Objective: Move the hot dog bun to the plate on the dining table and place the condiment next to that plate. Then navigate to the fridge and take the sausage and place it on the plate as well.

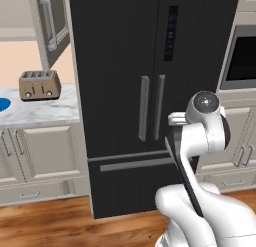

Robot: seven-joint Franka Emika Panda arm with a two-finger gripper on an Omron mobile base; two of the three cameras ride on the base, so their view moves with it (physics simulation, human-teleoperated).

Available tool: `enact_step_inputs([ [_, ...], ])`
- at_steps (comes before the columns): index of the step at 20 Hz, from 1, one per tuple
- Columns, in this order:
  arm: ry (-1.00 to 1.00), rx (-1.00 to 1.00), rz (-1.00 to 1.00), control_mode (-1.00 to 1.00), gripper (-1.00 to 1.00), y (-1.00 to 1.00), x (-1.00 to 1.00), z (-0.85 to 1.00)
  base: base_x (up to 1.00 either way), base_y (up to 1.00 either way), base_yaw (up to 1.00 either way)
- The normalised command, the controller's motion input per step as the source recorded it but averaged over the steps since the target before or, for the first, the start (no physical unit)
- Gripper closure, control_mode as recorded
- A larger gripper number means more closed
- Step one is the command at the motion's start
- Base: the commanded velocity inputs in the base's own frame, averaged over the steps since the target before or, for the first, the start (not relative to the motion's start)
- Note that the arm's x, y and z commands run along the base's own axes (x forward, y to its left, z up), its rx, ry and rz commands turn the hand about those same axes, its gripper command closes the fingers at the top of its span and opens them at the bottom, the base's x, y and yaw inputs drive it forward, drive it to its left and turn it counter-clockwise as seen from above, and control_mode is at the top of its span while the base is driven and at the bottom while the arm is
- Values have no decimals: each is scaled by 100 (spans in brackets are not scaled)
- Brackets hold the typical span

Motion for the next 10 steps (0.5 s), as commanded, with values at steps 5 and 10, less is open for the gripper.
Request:
enact_step_inputs([
  [5, 0, 0, 0, 100, -100, 0, 0, 0, -19, -8, 0],
  [10, -7, 11, 7, -100, -100, -9, 45, -1, 4, -3, 0],
])
